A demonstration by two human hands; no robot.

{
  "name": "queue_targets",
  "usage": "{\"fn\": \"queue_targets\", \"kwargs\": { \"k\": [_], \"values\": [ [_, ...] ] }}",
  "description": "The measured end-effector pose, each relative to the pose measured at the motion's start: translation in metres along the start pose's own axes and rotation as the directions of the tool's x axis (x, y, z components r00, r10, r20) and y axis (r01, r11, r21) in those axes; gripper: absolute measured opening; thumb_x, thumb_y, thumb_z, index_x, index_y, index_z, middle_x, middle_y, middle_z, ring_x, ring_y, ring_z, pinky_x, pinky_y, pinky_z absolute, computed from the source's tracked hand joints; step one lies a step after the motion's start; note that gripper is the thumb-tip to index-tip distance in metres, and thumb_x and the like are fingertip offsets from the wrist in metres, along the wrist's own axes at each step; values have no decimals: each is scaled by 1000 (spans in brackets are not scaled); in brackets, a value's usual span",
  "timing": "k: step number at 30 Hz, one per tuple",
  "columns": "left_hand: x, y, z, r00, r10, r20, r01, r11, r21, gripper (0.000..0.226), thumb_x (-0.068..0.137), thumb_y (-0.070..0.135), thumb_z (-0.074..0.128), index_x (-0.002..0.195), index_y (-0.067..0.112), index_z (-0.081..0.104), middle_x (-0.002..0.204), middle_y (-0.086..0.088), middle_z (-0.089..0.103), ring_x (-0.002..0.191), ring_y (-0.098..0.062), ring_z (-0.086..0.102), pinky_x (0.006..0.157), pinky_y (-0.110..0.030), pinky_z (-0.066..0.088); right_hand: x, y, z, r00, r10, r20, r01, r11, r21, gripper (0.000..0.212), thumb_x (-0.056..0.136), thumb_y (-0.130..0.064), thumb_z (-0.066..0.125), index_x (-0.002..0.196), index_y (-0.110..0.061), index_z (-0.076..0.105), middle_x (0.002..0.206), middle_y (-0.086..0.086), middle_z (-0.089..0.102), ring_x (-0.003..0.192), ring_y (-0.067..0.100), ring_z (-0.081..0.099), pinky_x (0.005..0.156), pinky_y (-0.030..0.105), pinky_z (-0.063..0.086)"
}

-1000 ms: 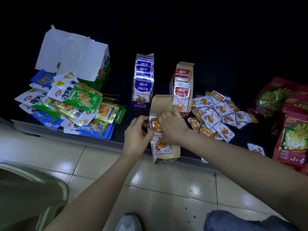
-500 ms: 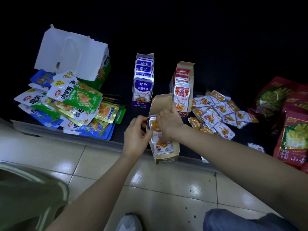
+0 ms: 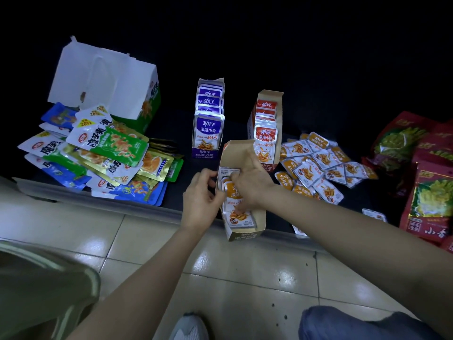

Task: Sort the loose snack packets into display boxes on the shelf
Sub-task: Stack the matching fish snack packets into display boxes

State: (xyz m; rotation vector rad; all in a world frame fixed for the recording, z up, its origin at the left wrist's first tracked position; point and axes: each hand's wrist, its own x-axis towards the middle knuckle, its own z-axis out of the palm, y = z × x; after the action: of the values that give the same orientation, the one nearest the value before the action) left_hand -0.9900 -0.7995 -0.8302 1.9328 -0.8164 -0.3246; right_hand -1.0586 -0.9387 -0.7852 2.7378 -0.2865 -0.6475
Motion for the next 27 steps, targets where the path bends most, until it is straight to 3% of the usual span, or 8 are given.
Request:
{"fn": "queue_targets", "kwargs": {
  "k": [3,5,11,16,20,23,25,27],
  "values": [
    [1,0,2,1000,-19,-4,19,1000,-15,21,84,25,69,102,24,58,88,8,58,65,-8,56,60,-24,45,0,5,-6,996,-57,-66,65,989,133,66,69,-64,72,112,-17,54,98,-1,66,102,20,58,114,43,4],
    [1,1,3,1000,-19,2,19,1000,-8,24,84,27,69,105,25,57,90,8,58,63,-8,56,61,-28,48,-6,13,-3,988,-51,-144,86,966,244,63,68,-55,77,110,-15,53,98,1,64,102,22,57,113,38,14],
    [-1,3,-1,1000,-12,5,12,1000,-29,34,84,37,69,113,27,54,98,8,56,71,-6,57,62,-26,49,-22,35,-11,934,32,-356,121,909,398,46,72,-37,80,89,-19,40,67,-10,46,79,21,62,113,36,14],
    [-3,5,-7,996,49,74,-46,998,-45,61,84,39,65,139,36,39,127,6,35,98,-3,54,77,-27,53,-28,48,-24,899,74,-432,160,863,480,42,74,-36,80,98,-20,50,85,-7,68,90,16,64,108,25,7],
    [0,14,-2,987,98,128,-96,995,-20,62,70,64,61,121,29,56,135,9,25,124,-7,27,101,-19,33,-38,54,-27,918,56,-393,195,798,570,48,77,-36,79,113,-18,54,95,-7,70,107,14,51,96,14,8],
    [10,26,-1,992,35,120,-37,999,14,71,65,73,57,115,22,62,127,10,31,118,-6,22,91,-11,25,-42,53,-30,950,74,-304,179,669,722,46,77,-33,80,111,-20,52,102,-6,66,105,9,35,89,18,21],
    [14,28,-2,990,15,140,-17,1000,11,69,71,68,59,120,20,63,126,10,33,121,-9,22,95,-16,26,-41,55,-31,953,81,-293,208,529,823,47,75,-28,82,106,-21,48,99,-6,65,101,12,53,87,28,43],
    [15,27,-2,987,-12,163,17,999,-30,61,76,62,57,120,21,63,127,9,30,123,-10,22,102,-25,29,-41,59,-32,961,75,-267,219,384,897,49,75,-20,83,107,-20,46,99,-5,65,91,1,64,75,22,54]
  ]
}}
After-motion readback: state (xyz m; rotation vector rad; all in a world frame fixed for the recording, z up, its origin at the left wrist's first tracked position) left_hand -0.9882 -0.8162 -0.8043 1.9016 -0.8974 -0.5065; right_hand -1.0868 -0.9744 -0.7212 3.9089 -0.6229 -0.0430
